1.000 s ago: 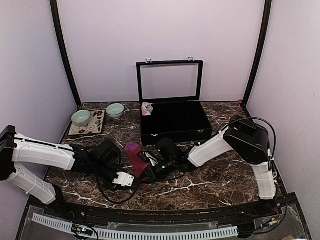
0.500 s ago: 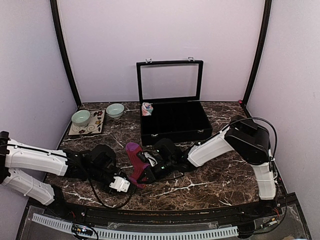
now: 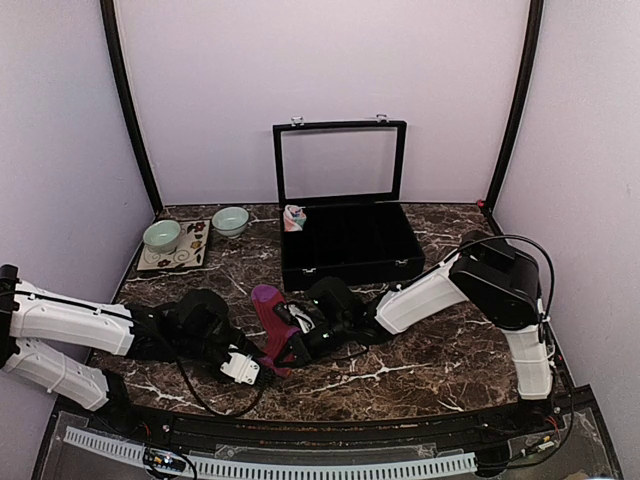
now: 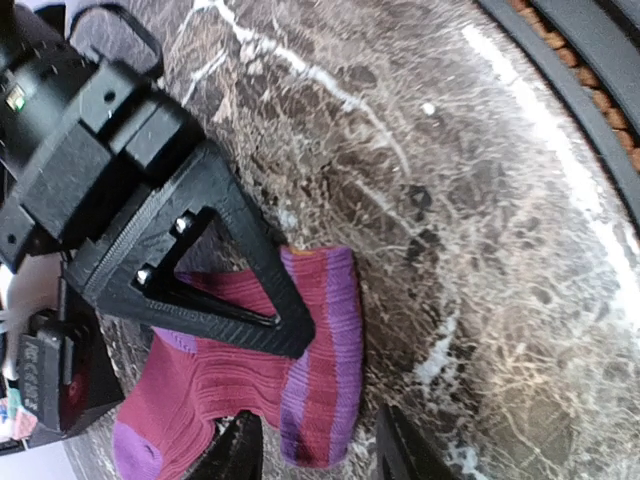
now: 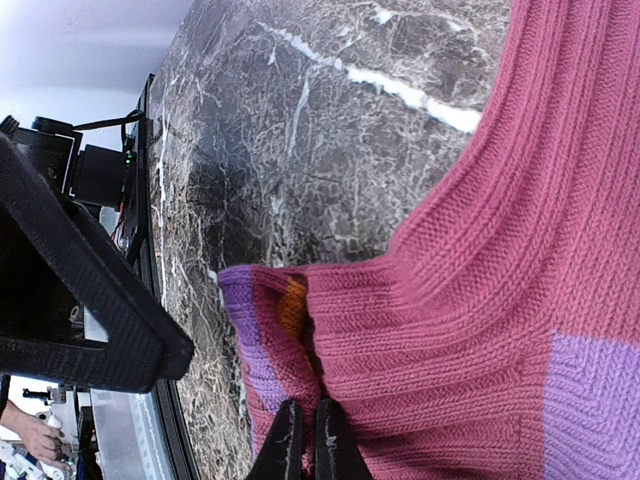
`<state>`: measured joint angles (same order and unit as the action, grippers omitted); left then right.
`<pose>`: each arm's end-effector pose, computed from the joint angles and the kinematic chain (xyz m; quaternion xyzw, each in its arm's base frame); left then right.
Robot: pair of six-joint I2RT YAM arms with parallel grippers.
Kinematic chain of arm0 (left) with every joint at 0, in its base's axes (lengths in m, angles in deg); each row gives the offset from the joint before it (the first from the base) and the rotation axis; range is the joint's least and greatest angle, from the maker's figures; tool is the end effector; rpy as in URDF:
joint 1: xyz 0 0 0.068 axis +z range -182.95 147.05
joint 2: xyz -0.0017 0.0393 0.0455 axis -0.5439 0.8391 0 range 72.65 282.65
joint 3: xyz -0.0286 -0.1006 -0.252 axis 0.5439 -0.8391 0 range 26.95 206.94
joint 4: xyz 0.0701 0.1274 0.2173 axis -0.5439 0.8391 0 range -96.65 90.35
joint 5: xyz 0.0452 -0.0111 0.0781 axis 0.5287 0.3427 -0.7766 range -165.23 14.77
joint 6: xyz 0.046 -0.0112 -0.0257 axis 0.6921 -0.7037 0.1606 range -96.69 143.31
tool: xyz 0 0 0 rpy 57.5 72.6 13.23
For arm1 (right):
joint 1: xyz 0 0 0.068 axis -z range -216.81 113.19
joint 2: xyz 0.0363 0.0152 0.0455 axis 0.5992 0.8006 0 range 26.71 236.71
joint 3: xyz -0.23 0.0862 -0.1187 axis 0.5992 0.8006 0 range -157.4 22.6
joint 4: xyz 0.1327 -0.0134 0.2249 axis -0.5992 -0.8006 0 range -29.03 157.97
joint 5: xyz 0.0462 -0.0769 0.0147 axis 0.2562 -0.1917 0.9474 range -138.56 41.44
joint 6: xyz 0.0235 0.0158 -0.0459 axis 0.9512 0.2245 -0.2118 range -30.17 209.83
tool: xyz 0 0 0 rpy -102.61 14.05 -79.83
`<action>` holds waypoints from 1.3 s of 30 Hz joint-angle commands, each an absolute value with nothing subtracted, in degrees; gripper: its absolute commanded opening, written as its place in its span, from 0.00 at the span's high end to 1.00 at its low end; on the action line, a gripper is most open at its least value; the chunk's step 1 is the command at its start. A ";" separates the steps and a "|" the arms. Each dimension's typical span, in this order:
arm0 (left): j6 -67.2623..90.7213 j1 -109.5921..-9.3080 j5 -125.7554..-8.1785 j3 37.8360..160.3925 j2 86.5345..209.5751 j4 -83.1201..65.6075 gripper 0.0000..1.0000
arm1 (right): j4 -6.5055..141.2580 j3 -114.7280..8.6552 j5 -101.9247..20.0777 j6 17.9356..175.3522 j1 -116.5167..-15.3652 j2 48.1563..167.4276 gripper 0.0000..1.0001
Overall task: Roll the socks
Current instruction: Roll the sock at the center of the board.
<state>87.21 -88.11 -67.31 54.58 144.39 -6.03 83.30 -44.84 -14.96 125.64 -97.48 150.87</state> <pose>0.1288 -0.1938 0.1600 0.8071 0.4440 -0.0343 0.3877 0.1937 0.3850 0.0915 -0.3039 0.8264 0.4693 0.0659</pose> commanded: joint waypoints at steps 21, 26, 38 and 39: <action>85.05 -87.79 -64.93 60.37 155.77 4.10 0.81 | 70.87 -40.16 -24.16 125.46 -97.28 156.06 0.96; 83.86 -86.38 -63.50 65.28 160.71 13.57 0.90 | 73.23 -38.59 -23.68 125.38 -97.26 154.77 0.95; 82.54 -81.44 -54.95 68.51 166.17 16.40 1.00 | 76.89 -31.97 -33.32 127.24 -97.27 146.36 0.11; 82.55 -80.79 -54.26 68.36 166.62 16.00 1.00 | 76.36 -31.68 -34.20 127.22 -97.35 144.84 0.02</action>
